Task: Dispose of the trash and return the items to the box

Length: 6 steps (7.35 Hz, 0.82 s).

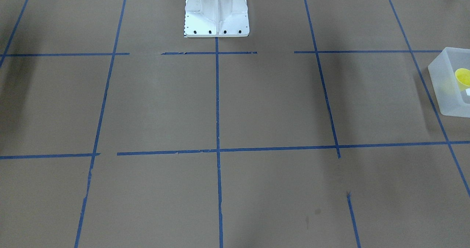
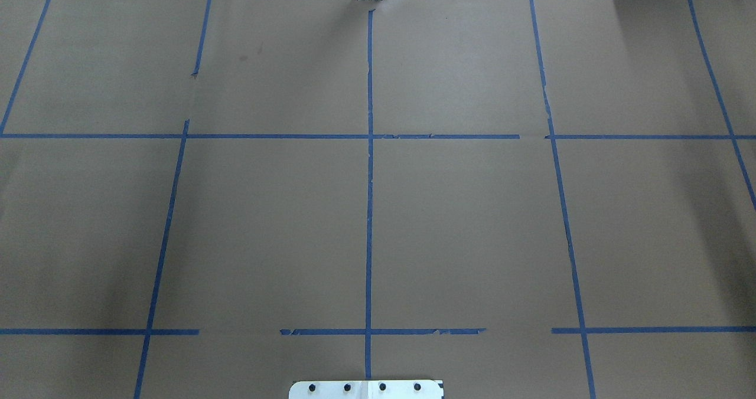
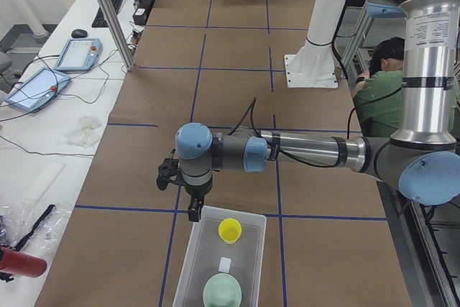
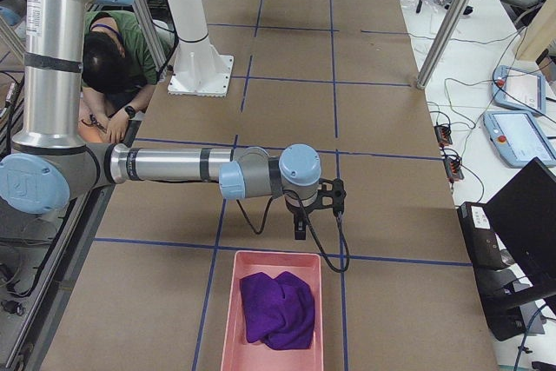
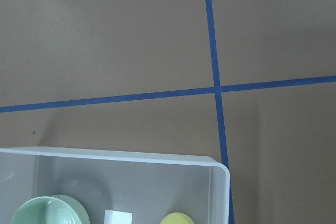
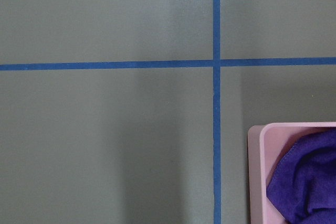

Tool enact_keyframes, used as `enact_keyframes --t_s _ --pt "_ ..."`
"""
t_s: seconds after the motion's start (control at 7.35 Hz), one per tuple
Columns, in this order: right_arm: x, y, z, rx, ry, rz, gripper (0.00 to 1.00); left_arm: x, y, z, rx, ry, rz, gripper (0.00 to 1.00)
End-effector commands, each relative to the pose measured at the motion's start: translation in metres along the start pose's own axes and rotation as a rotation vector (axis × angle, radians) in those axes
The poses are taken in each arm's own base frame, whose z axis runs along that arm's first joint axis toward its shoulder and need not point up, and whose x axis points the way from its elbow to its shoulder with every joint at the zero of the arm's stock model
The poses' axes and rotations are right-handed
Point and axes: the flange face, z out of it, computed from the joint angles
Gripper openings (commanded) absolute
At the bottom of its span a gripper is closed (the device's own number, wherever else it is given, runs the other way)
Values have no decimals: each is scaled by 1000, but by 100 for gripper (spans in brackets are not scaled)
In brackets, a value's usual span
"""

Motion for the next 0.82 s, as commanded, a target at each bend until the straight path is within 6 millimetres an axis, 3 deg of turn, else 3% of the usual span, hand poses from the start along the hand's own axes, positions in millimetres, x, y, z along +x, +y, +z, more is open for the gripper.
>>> enact_keyframes --t_s 0.0,0.68 --pt "3 1 3 -6 -3 7 100 5 0 -2 -28 34 -22 100" --pt "1 -2 1 -2 -6 1 100 3 -2 1 -34 37 -26 100"
